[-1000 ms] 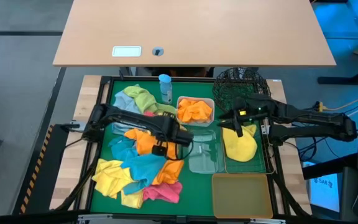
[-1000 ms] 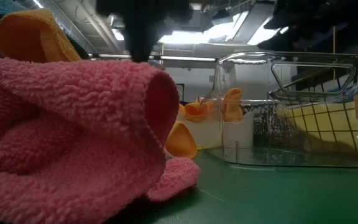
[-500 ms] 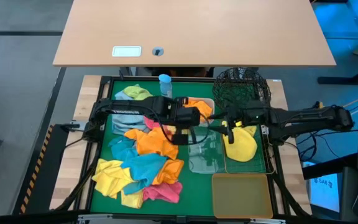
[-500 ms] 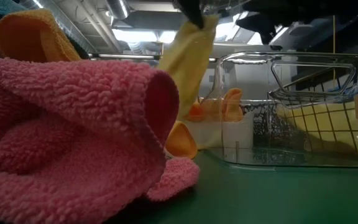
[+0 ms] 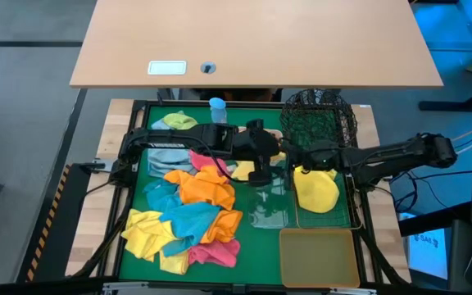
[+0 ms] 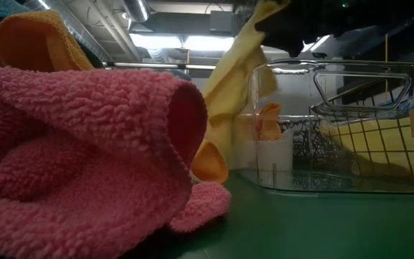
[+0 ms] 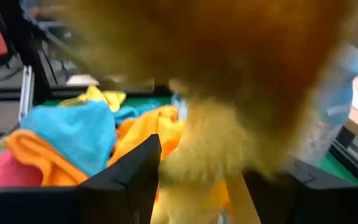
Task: Sort microfiber towel by color & place in baskets
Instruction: Put the yellow towel into the gold wire basket
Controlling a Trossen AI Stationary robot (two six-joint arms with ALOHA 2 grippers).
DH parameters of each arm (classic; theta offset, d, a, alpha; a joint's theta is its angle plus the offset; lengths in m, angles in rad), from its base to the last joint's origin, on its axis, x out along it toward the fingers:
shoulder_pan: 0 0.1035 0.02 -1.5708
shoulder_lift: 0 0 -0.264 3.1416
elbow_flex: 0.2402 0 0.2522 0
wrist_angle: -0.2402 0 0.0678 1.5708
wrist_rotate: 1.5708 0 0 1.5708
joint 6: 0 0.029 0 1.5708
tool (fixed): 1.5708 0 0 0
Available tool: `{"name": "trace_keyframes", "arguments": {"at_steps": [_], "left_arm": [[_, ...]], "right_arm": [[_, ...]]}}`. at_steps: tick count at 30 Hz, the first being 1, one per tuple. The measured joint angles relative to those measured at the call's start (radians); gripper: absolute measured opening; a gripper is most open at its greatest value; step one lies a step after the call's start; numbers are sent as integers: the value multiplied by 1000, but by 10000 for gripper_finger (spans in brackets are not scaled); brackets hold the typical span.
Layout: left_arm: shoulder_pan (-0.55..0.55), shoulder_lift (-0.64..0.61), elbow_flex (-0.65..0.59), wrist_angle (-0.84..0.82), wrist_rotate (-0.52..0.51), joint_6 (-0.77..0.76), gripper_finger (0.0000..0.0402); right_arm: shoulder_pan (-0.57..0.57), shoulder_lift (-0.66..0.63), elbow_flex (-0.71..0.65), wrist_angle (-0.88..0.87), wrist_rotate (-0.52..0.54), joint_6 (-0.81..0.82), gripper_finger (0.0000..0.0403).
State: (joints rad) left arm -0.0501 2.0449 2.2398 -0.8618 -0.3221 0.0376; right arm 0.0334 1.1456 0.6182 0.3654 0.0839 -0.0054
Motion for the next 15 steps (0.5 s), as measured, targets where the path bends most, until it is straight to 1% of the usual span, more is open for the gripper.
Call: {"name": "trace_keyframes", "arguments": {"at_steps": [3,6,9,13,14,15], "left_arm": [[0,0,0,42,25,-2,2],[0,0,0,53,27,-2,12],[0,0,0,53,26,-6,24],[0,0,0,51,26,-7,41],[0,0,0,51,26,-7,46],[0,0,0,48,26,-8,52]], "right_arm": [[0,13,0,38,-30,0,208],[0,13,0,38,-42,0,182],[0,13,0,34,-50,0,125],[0,5,0,18,-53,0,28],[0,-2,0,14,-60,0,16],[0,-12,5,-12,-69,0,13]]}}
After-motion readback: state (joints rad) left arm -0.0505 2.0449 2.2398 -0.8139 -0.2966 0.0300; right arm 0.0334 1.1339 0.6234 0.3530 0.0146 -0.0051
